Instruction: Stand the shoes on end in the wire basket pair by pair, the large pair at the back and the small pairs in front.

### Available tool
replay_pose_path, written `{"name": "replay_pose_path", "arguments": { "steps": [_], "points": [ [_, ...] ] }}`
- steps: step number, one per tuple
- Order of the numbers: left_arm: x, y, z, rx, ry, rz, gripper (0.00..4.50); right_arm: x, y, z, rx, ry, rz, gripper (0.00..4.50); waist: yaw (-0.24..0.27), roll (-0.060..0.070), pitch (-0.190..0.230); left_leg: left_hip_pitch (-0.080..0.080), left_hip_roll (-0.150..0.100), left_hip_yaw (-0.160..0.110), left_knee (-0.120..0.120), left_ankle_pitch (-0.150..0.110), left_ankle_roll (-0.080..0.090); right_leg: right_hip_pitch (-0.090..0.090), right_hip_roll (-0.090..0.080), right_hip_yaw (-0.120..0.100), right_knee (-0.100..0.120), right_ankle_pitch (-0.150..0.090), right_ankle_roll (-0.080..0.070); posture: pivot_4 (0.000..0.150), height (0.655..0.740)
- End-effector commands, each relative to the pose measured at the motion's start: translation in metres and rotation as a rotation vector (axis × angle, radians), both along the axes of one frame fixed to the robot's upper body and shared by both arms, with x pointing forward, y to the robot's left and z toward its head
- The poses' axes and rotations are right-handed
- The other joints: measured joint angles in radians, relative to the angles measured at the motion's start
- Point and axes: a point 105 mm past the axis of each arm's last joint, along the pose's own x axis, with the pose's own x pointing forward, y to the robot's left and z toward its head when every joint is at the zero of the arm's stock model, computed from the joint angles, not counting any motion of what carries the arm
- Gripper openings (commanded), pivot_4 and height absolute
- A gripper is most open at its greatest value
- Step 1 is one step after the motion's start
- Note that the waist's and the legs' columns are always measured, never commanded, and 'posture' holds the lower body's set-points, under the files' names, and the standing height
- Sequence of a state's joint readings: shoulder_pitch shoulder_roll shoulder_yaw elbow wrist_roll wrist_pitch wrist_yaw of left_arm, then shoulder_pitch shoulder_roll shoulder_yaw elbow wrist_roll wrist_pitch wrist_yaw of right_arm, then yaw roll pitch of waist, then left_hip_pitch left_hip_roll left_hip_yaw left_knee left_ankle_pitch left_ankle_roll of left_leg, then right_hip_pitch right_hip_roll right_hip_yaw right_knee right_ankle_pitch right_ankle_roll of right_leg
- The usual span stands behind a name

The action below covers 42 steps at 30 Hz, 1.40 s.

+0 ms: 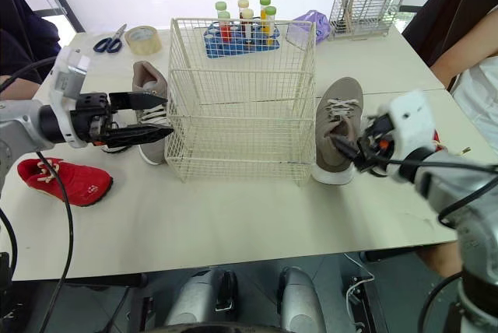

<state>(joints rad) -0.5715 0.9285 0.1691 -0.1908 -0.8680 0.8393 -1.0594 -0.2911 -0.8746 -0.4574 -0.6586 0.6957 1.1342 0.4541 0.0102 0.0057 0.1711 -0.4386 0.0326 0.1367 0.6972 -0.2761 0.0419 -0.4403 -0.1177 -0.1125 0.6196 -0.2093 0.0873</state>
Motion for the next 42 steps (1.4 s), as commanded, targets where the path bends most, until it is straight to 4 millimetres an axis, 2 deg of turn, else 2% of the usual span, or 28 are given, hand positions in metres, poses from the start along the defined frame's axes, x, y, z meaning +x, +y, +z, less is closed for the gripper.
{"name": "replay_pose_path", "arguments": {
  "steps": [1, 5, 10, 16, 19, 23, 30, 34, 38, 42],
  "points": [
    [0.002, -0.004, 0.009, -0.002, -0.057, -0.014, 4.48, -0.026, 0.031, 0.02, -0.024, -0.007, 0.363, 4.5, 0.002, -0.001, 0.0, 0.0, 0.0, -0.001, 0.0, 0.0, 0.0, 0.0, 0.001, 0.0, 0.0, 0.0, 0.0, 0.15, 0.74],
    [0.004, -0.008, 0.009, -0.016, -0.073, -0.02, 4.48, -0.02, 0.043, 0.016, -0.068, 0.079, 0.548, 4.5, -0.001, -0.001, 0.0, 0.001, 0.0, -0.001, 0.0, 0.0, 0.0, 0.001, 0.001, -0.001, 0.0, 0.0, 0.0, 0.15, 0.74],
    [0.005, -0.009, 0.011, -0.031, -0.094, -0.008, 4.48, 0.003, 0.051, 0.0, -0.124, 0.147, 0.681, 4.5, -0.004, -0.001, 0.0, 0.001, 0.0, -0.001, 0.001, 0.0, 0.001, 0.001, 0.0, 0.0, 0.0, 0.0, 0.0, 0.15, 0.74],
    [0.0, -0.005, 0.012, -0.041, -0.116, 0.042, 4.48, 0.017, 0.069, -0.035, -0.258, 0.225, 0.817, 4.5, -0.007, -0.002, -0.001, 0.001, 0.001, 0.0, 0.001, 0.0, 0.0, 0.001, 0.0, 0.0, 0.001, 0.0, 0.001, 0.15, 0.74],
    [-0.002, -0.001, 0.012, -0.044, -0.124, 0.071, 4.48, 0.017, 0.073, -0.042, -0.322, 0.221, 0.858, 4.5, -0.008, -0.004, -0.001, 0.004, 0.001, 0.0, 0.001, 0.0, 0.0, 0.004, 0.0, -0.001, 0.001, 0.0, 0.001, 0.15, 0.74],
    [-0.006, 0.003, 0.011, -0.046, -0.13, 0.102, 4.48, 0.013, 0.077, -0.025, -0.316, 0.164, 0.876, 4.5, -0.013, -0.004, -0.001, 0.012, 0.002, 0.0, 0.0, 0.0, 0.0, 0.011, 0.0, -0.001, 0.0, 0.0, 0.001, 0.15, 0.74],
    [-0.008, 0.004, 0.01, -0.055, -0.134, 0.122, 4.48, 0.001, 0.087, 0.002, -0.302, 0.052, 0.888, 4.5, -0.02, -0.004, -0.001, 0.012, 0.002, 0.0, -0.001, 0.0, 0.0, 0.01, -0.001, -0.001, 0.0, 0.0, 0.001, 0.15, 0.74],
    [-0.006, 0.002, 0.01, -0.061, -0.134, 0.12, 4.48, 0.003, 0.093, 0.023, -0.262, -0.049, 0.843, 4.5, -0.021, -0.003, -0.001, 0.011, 0.002, 0.0, -0.001, 0.0, 0.0, 0.01, -0.001, -0.001, 0.0, 0.0, 0.001, 0.15, 0.74],
    [-0.004, 0.001, 0.01, -0.061, -0.135, 0.115, 4.48, -0.002, 0.095, 0.027, -0.249, -0.053, 0.841, 4.5, -0.017, -0.004, -0.001, 0.011, 0.001, 0.0, -0.001, 0.0, 0.0, 0.01, -0.001, -0.001, 0.0, 0.0, 0.0, 0.15, 0.74],
    [-0.003, 0.0, 0.012, -0.058, -0.137, 0.109, 4.48, -0.019, 0.094, 0.013, -0.286, 0.04, 0.885, 4.5, -0.016, -0.004, -0.001, 0.011, 0.001, 0.0, -0.001, 0.0, 0.0, 0.01, -0.001, -0.001, -0.001, 0.0, 0.0, 0.15, 0.74]
  ]
}}
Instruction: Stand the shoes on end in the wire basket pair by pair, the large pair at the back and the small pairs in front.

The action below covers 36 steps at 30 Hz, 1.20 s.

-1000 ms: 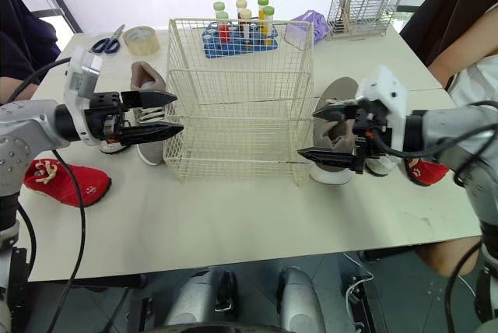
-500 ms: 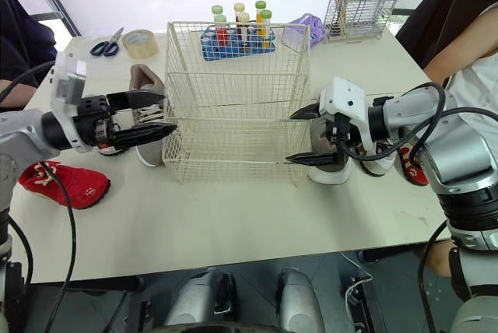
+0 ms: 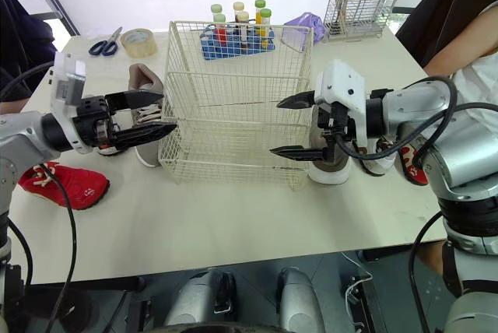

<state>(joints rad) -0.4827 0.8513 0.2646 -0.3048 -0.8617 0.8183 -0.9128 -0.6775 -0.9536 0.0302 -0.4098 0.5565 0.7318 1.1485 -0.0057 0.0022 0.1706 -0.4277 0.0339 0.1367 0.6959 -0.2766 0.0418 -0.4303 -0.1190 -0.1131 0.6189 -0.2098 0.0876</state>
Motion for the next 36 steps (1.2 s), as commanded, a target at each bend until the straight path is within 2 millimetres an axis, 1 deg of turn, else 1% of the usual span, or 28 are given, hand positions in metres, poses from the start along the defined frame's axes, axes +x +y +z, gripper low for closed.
{"name": "replay_pose_path", "arguments": {
  "steps": [1, 2, 4, 5, 8, 11, 14, 19, 22, 24, 27, 28, 29, 32, 36],
  "points": [
    [-0.001, 0.0, 0.011, 0.0, -0.049, -0.01, 4.48, -0.014, 0.001, -0.001, -0.038, -0.01, 0.025, 4.5, -0.002, 0.0, 0.0, 0.0, 0.0, 0.0, 0.0, 0.0, 0.0, 0.0, 0.0, 0.0, 0.0, 0.0, 0.0, 0.15, 0.74],
    [-0.001, 0.0, 0.011, 0.001, -0.049, -0.011, 4.48, -0.015, 0.001, -0.004, -0.043, -0.009, 0.022, 4.5, -0.003, 0.0, 0.0, 0.0, 0.0, 0.0, 0.0, 0.0, 0.0, 0.0, 0.0, 0.0, 0.0, 0.0, 0.0, 0.15, 0.74],
    [-0.001, -0.001, 0.011, 0.003, -0.05, -0.014, 4.48, -0.013, 0.005, -0.017, -0.055, 0.0, 0.007, 4.5, -0.004, 0.0, 0.0, 0.0, 0.0, 0.0, 0.0, 0.0, 0.0, 0.0, 0.0, 0.0, 0.0, 0.0, 0.0, 0.15, 0.74],
    [-0.001, -0.002, 0.011, 0.005, -0.05, -0.015, 4.48, -0.01, 0.006, -0.025, -0.068, -0.005, -0.011, 4.5, -0.004, 0.0, 0.0, 0.0, 0.0, 0.0, 0.0, 0.0, 0.0, 0.0, 0.0, 0.0, 0.0, 0.0, 0.0, 0.15, 0.74],
    [-0.001, -0.002, 0.01, 0.01, -0.05, -0.017, 4.48, 0.0, 0.008, -0.039, -0.099, -0.026, -0.064, 4.5, -0.004, 0.0, 0.0, 0.0, 0.0, 0.0, 0.0, 0.0, 0.0, 0.0, 0.0, 0.0, 0.0, 0.0, 0.0, 0.15, 0.74],
    [-0.001, -0.002, 0.01, 0.014, -0.05, -0.016, 4.48, 0.003, 0.008, -0.052, -0.149, -0.037, -0.079, 4.5, -0.003, 0.0, 0.0, 0.0, 0.0, 0.0, 0.0, 0.0, 0.0, 0.0, 0.0, 0.0, 0.0, 0.0, -0.001, 0.15, 0.74],
    [-0.001, -0.002, 0.01, 0.016, -0.051, -0.013, 4.48, 0.003, 0.009, -0.061, -0.197, -0.045, -0.077, 4.5, -0.003, 0.0, 0.0, 0.0, 0.0, 0.0, 0.0, 0.0, 0.0, 0.0, 0.0, 0.0, 0.0, 0.0, -0.001, 0.15, 0.74],
    [-0.001, -0.002, 0.009, 0.018, -0.053, -0.008, 4.48, -0.001, 0.007, -0.071, -0.25, -0.035, -0.068, 4.5, -0.001, 0.0, 0.0, 0.0, 0.0, 0.0, 0.0, 0.0, 0.0, 0.0, 0.0, 0.0, 0.0, -0.002, -0.003, 0.15, 0.74],
    [-0.001, -0.002, 0.009, 0.017, -0.054, -0.003, 4.5, -0.001, 0.006, -0.073, -0.263, -0.035, -0.066, 3.62, 0.001, 0.0, 0.0, 0.0, 0.0, 0.0, 0.0, 0.0, 0.0, 0.0, 0.0, 0.0, -0.001, -0.002, -0.003, 0.15, 0.74],
    [-0.001, -0.002, 0.009, 0.017, -0.054, -0.001, 4.5, -0.002, 0.006, -0.074, -0.275, -0.035, -0.061, 2.56, 0.001, 0.0, 0.0, 0.0, 0.0, 0.0, 0.0, 0.0, 0.0, 0.0, 0.0, 0.0, -0.001, -0.002, -0.003, 0.15, 0.74],
    [-0.001, -0.003, 0.009, 0.014, -0.056, 0.001, 4.5, -0.003, 0.007, -0.074, -0.292, -0.046, -0.051, 1.09, 0.001, 0.0, 0.0, 0.0, 0.0, 0.0, 0.0, 0.0, 0.0, 0.0, 0.0, 0.0, -0.001, -0.002, -0.003, 0.15, 0.74],
    [0.0, -0.003, 0.009, 0.013, -0.057, 0.003, 4.5, -0.002, 0.007, -0.073, -0.296, -0.06, -0.046, 0.5, 0.001, 0.0, 0.0, 0.0, 0.0, 0.0, 0.0, 0.0, 0.0, 0.0, 0.0, 0.0, -0.001, -0.002, -0.003, 0.15, 0.74],
    [0.0, -0.003, 0.009, 0.013, -0.058, 0.004, 4.5, -0.001, 0.008, -0.072, -0.302, -0.073, -0.039, 0.07, 0.001, 0.0, 0.0, 0.0, 0.0, 0.0, 0.0, 0.0, 0.0, 0.0, 0.0, 0.0, -0.001, -0.002, -0.003, 0.15, 0.74],
    [0.0, -0.002, 0.01, 0.011, -0.06, 0.006, 4.5, 0.005, 0.008, -0.068, -0.329, -0.122, -0.038, 0.07, -0.003, -0.001, 0.0, 0.0, 0.0, 0.0, 0.0, 0.0, 0.0, 0.0, 0.0, 0.0, -0.001, -0.002, -0.003, 0.15, 0.74],
    [0.001, -0.002, 0.01, 0.009, -0.064, 0.011, 4.5, 0.019, 0.008, -0.058, -0.341, -0.203, -0.055, 0.07, -0.006, -0.001, 0.001, 0.0, 0.0, 0.0, 0.0, 0.0, 0.0, 0.0, 0.0, 0.0, -0.001, -0.002, -0.003, 0.15, 0.74]
  ]
}}
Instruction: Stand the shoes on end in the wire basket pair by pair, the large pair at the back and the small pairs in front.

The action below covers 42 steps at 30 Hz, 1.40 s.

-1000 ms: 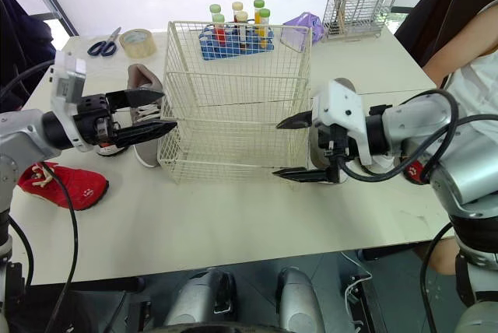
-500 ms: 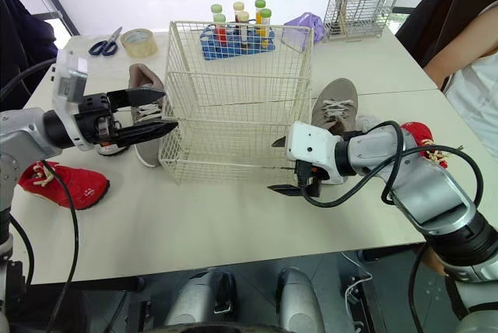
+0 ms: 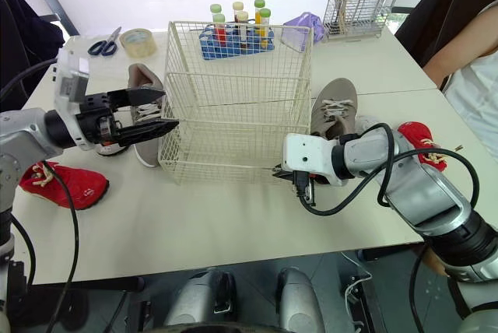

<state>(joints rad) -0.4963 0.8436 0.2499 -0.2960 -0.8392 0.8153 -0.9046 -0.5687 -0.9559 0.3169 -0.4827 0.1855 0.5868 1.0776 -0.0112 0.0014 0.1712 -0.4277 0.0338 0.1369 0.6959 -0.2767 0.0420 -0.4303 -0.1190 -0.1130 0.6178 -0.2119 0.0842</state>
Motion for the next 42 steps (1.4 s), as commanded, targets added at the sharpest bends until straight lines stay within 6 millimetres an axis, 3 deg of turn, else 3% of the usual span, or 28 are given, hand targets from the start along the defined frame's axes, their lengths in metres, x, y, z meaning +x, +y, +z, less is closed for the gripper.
{"name": "replay_pose_path", "arguments": {
  "steps": [1, 7, 16, 23, 34, 42],
  "points": [
    [-0.003, -0.001, 0.011, 0.001, -0.062, -0.002, 4.5, 0.017, -0.003, 0.02, -0.016, -0.14, -0.015, 0.07, -0.001, 0.0, 0.0, 0.0, 0.0, 0.0, 0.0, 0.0, 0.0, 0.0, 0.0, 0.0, 0.0, 0.0, 0.0, 0.15, 0.74],
    [-0.002, -0.001, 0.011, 0.001, -0.065, 0.004, 4.5, 0.038, -0.01, 0.031, -0.024, -0.173, -0.018, 0.07, 0.002, 0.0, 0.002, 0.0, 0.0, 0.0, 0.0, 0.0, 0.0, 0.0, 0.0, 0.0, 0.0, 0.0, 0.0, 0.15, 0.74],
    [-0.002, 0.0, 0.012, 0.001, -0.073, 0.015, 4.5, 0.052, -0.014, 0.028, -0.061, -0.167, 0.045, 0.07, -0.002, 0.0, 0.004, -0.001, 0.0, 0.0, 0.0, 0.0, 0.0, 0.0, 0.0, 0.0, 0.0, 0.0, 0.0, 0.15, 0.74],
    [-0.002, 0.0, 0.012, -0.002, -0.076, 0.02, 4.5, 0.053, -0.014, 0.029, -0.086, -0.181, 0.117, 0.07, 0.0, 0.0, 0.005, -0.001, 0.0, 0.001, 0.0, 0.0, 0.0, 0.0, 0.0, 0.0, 0.0, 0.0, 0.001, 0.15, 0.74],
    [0.0, -0.004, 0.013, -0.006, -0.083, 0.013, 4.5, 0.057, -0.022, 0.038, -0.096, -0.038, 0.223, 0.07, -0.003, 0.001, 0.007, -0.001, 0.0, 0.001, 0.0, 0.0, 0.0, 0.0, 0.0, 0.0, 0.0, 0.002, 0.004, 0.15, 0.74],
    [-0.002, -0.003, 0.015, -0.007, -0.089, 0.023, 4.5, 0.055, -0.006, 0.041, -0.077, -0.035, 0.322, 0.07, -0.009, 0.001, 0.008, 0.0, 0.0, 0.001, -0.002, 0.001, -0.001, -0.001, 0.0, 0.0, 0.0, 0.002, 0.004, 0.15, 0.74]
  ]
}}
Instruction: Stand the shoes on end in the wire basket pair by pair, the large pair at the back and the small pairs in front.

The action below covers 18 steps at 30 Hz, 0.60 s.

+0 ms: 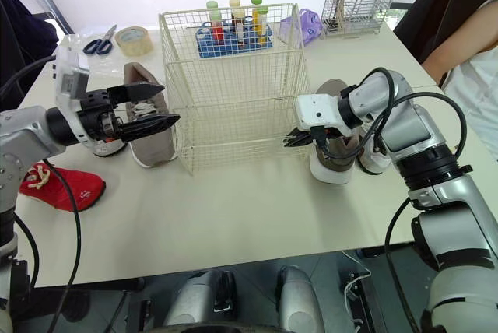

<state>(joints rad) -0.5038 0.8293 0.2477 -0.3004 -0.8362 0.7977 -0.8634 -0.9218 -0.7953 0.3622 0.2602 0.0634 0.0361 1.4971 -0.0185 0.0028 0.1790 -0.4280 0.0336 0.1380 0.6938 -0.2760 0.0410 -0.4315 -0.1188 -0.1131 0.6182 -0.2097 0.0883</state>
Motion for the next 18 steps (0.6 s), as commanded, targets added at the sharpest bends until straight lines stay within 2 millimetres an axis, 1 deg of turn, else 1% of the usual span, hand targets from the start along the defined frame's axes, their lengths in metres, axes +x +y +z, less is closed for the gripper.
{"name": "replay_pose_path", "arguments": {
  "steps": [1, 10, 15, 18],
  "points": [
    [-0.005, -0.002, 0.012, 0.008, -0.062, -0.004, 4.5, -0.005, 0.017, 0.021, 0.032, -0.059, 0.099, 0.07, -0.003, 0.0, 0.0, 0.0, 0.0, 0.0, 0.0, 0.0, 0.0, 0.0, 0.0, 0.0, 0.0, 0.0, 0.0, 0.15, 0.74],
    [-0.007, -0.001, 0.012, 0.009, -0.066, 0.007, 4.5, -0.002, 0.033, 0.021, 0.068, -0.049, 0.116, 0.07, -0.004, 0.0, 0.0, 0.001, 0.0, 0.0, -0.003, 0.002, -0.003, -0.002, 0.0, 0.0, 0.001, 0.0, 0.0, 0.15, 0.74],
    [-0.007, -0.001, 0.012, 0.009, -0.066, 0.011, 4.5, -0.004, 0.03, 0.014, 0.04, -0.016, 0.082, 0.07, -0.003, 0.0, 0.0, 0.001, 0.0, 0.0, -0.004, 0.002, -0.003, -0.002, 0.0, 0.0, 0.001, 0.0, 0.0, 0.15, 0.74],
    [-0.007, 0.0, 0.012, 0.01, -0.066, 0.013, 4.5, -0.005, 0.028, 0.013, 0.036, -0.007, 0.064, 0.07, -0.002, 0.0, 0.0, 0.001, 0.0, 0.0, -0.004, 0.002, -0.003, -0.002, 0.0, 0.0, 0.001, 0.0, 0.0, 0.15, 0.74]
  ]
}}
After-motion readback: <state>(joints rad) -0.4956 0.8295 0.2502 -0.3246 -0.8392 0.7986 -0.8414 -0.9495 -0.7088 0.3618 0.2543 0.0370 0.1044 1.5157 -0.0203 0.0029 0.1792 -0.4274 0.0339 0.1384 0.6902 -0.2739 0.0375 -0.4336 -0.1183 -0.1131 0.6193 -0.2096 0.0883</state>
